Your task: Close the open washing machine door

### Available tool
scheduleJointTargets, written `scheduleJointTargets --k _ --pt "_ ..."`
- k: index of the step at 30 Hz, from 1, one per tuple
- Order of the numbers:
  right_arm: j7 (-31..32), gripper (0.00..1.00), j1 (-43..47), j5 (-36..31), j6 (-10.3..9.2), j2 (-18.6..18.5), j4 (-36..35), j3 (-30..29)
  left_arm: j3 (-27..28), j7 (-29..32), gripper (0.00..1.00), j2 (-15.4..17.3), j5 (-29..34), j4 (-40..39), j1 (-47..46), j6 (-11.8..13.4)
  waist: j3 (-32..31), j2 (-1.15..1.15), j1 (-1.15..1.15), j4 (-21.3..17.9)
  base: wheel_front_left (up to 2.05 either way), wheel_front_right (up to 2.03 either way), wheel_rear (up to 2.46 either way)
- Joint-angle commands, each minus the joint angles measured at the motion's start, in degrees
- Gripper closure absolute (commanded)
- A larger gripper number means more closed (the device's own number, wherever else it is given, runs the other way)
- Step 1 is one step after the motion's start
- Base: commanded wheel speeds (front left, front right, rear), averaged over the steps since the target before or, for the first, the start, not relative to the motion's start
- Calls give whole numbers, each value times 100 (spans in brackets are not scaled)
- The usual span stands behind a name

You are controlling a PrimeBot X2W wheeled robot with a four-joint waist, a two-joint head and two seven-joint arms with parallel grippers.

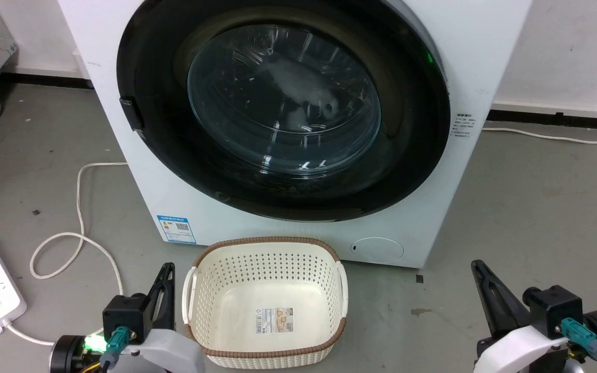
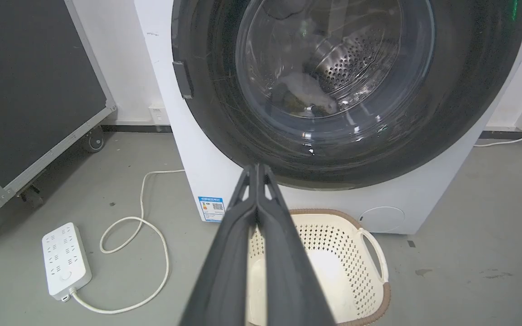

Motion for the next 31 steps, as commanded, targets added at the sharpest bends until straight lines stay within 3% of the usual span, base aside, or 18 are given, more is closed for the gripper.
scheduleJointTargets --k 1,31 --pt "50 100 -77 -33 -4 26 -39 4 38 50 100 2 39 -45 -85 12 2 0 0 -6 0 0 0" --pt "90 100 -83 -50 -4 27 -48 5 57 90 100 2 58 -66 -89 18 5 0 0 -21 0 0 0"
